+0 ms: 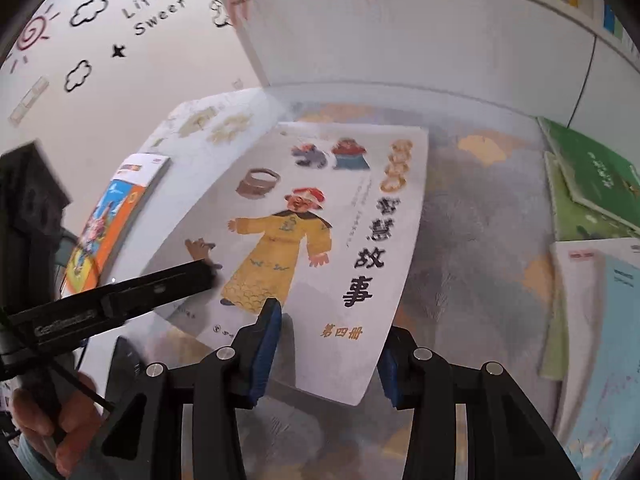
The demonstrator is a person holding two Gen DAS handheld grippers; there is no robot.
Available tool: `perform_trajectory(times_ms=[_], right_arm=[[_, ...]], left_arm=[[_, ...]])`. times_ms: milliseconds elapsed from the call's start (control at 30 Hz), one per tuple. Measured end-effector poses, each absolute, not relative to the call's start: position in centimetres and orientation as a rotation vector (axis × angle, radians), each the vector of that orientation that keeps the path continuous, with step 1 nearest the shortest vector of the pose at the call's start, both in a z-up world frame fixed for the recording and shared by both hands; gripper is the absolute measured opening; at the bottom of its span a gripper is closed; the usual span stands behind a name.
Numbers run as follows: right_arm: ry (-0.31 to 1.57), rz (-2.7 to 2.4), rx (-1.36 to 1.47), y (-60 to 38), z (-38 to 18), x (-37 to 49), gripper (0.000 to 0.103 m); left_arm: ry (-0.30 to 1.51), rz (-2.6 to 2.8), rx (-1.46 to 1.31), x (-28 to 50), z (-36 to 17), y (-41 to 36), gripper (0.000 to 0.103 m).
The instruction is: Organize books
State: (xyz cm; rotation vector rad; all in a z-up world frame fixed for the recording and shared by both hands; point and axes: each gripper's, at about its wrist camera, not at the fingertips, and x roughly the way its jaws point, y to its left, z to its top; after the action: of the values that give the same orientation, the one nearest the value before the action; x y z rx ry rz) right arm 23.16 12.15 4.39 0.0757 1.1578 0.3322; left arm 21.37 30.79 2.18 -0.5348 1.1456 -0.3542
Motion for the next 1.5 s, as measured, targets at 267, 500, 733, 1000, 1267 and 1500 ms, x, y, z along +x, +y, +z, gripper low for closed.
perform_trajectory(times_ms=[267,500,733,1000,1267,1500], right_arm=[[1.151,0.338,0.036,12.9,3.4,22.7,0.048],[1.163,0.361,0.026,13.5,3.3,22.0,0.05],[1.197,0.382,0.087,9.9,3.9,17.6,0.05],[1.109,0.148,0.224,-3.3,7.4,9.3,0.059],[1.066,-0.215,0.309,-18.5,6.4,8.1,0.06],[1.123,-0.048,0.172,-17.7,5.8,8.4,0.063]], left_arm=[[1.131,-0.293,-0.526,21.9,1.8,31.7,0.024],[1.121,-0.231,-0.504,21.3,1.9,32.1,0.024],[1.089,-0.238,-0.403,18.7,4.4,31.1,0.024],[1.156,-0.605,-0.372,13.9,6.3,19.3,0.041],[1.294,-0.664,-0.326,14.1,1.9,5.0,0.04],[1.321,-0.626,-0.294,12.1,1.9,0.3,0.041]])
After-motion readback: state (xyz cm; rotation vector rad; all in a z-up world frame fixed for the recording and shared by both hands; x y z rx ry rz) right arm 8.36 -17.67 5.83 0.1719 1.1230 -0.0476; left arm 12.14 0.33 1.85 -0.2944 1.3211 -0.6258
